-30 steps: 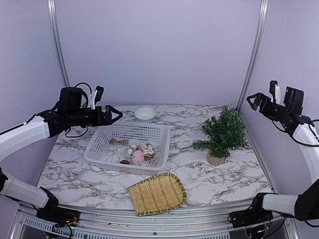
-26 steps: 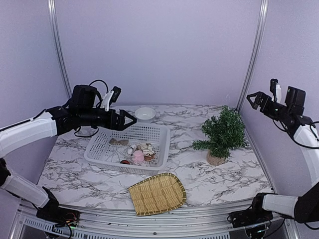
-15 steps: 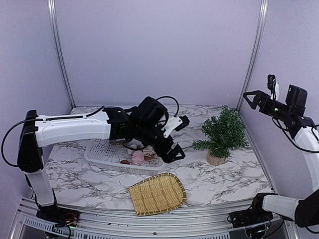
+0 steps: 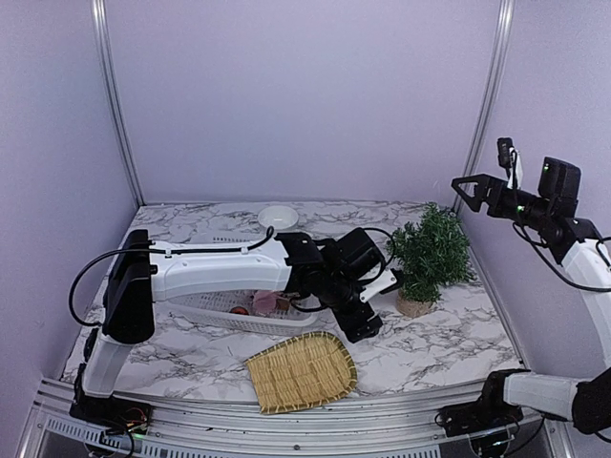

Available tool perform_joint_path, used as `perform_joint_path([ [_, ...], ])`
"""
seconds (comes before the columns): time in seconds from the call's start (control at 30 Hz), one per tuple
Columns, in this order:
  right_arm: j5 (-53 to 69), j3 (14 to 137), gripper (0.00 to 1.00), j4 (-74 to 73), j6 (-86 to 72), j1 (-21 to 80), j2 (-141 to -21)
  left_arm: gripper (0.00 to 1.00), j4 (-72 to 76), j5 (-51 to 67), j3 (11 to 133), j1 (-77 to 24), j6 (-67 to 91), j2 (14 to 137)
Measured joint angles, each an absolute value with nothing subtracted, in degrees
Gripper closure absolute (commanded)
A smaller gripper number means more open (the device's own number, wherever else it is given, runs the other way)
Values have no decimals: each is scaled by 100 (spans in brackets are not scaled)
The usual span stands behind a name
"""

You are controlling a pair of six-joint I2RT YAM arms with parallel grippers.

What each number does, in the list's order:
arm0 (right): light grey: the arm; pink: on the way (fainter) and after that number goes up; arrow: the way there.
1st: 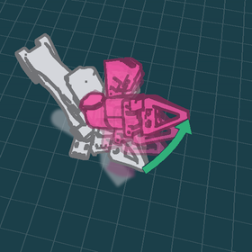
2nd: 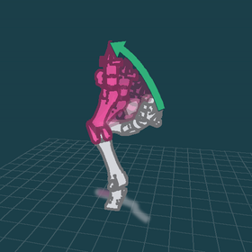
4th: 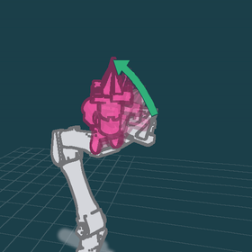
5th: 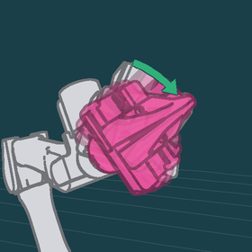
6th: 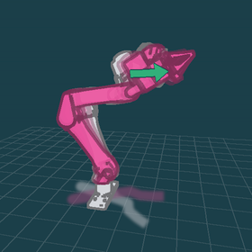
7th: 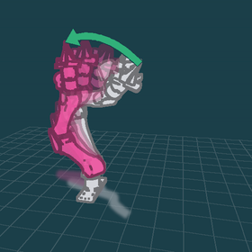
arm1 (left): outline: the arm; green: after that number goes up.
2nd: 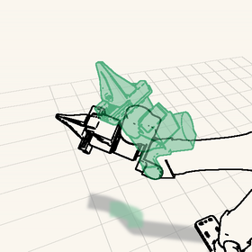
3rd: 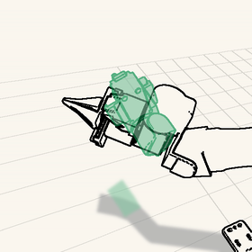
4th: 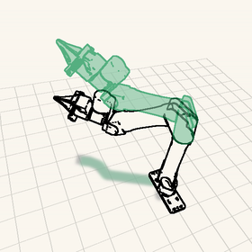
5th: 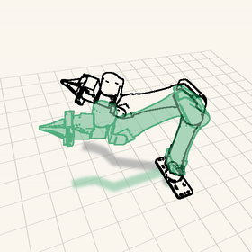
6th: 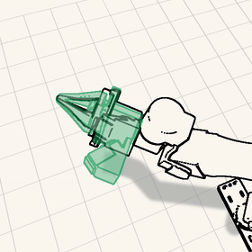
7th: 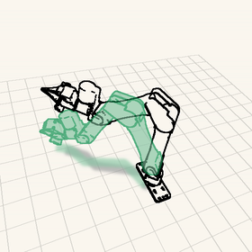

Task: Decorate the small christmas tree

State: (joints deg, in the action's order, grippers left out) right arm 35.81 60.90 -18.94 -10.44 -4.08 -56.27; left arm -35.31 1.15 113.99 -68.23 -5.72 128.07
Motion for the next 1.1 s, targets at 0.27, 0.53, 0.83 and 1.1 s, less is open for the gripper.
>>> perform_joint_path([
  [0.27,3769,6086,1,-1804,-1074,-408,-5690,3,-4274,-64,11841,-7389,-1013,13485],
  [0.53,3905,6071,1,-1747,-1087,-408,-5695,3,-4713,-644,11743,-7572,-1378,13590],
  [0.83,4023,5931,1,-1634,-1096,-408,-5701,3,-4967,-1839,9942,-7596,-1730,12630],
  [1.1,4134,5887,1,-1573,-1142,-408,-5699,7,-5216,-2322,8180,-7229,-1973,11557],
])
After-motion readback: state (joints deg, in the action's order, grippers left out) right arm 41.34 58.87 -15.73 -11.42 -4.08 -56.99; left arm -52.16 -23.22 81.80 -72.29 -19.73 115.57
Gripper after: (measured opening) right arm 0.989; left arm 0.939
